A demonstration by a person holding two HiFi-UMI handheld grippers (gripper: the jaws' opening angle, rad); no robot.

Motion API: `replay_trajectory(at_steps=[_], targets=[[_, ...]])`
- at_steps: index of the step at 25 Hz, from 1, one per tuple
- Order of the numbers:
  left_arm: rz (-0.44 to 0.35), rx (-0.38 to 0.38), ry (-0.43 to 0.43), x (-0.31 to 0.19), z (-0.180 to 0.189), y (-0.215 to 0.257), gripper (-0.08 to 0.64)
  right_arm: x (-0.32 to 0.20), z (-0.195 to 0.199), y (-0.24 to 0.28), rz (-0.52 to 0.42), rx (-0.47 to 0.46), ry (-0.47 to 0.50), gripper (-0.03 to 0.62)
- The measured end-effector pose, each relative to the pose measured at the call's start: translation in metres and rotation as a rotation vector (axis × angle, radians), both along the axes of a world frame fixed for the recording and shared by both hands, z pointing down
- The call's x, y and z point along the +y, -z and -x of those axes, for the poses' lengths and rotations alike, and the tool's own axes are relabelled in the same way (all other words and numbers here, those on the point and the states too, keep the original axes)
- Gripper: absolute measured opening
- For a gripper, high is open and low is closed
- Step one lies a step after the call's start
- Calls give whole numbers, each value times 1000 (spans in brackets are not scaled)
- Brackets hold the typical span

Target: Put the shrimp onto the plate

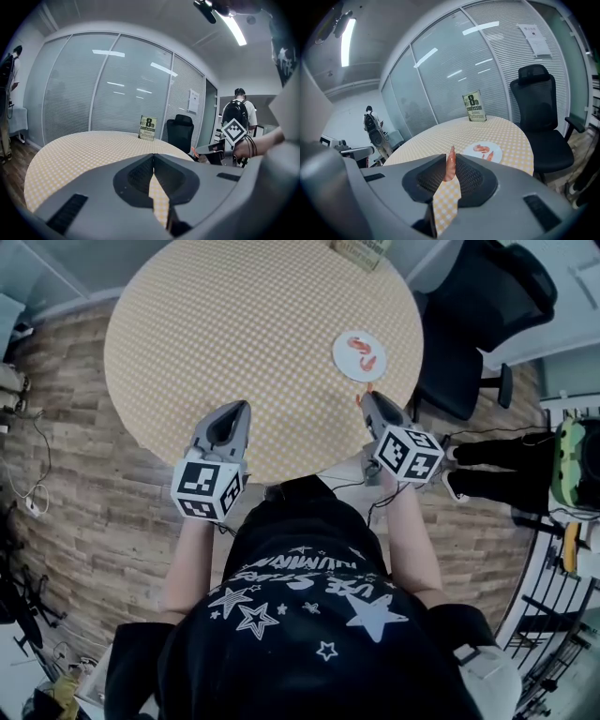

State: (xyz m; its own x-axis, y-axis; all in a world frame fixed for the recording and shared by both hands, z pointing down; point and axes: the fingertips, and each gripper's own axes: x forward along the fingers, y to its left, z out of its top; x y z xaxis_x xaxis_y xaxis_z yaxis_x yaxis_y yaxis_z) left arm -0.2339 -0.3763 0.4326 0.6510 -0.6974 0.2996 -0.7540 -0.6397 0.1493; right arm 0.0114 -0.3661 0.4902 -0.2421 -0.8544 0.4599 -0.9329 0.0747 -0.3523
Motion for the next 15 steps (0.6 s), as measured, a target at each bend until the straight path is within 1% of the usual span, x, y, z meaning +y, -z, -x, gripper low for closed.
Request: replay_trajectory(at_steps=[3,8,11,15], targets=[[-6,-13,-7,-16,-6,2,8,-21,0,-5,-8,-12,1,71],[-4,-38,-69,-43,-27,4,8,-51,1,-12,-9,-34,-14,71],[-6,-59,-108,-60,-45,3,8,-62,-3,-22,9,-26,-20,71],[4,-59,-143,-79,-67,3,8,-71,-11,-31,30,5,-31,71]])
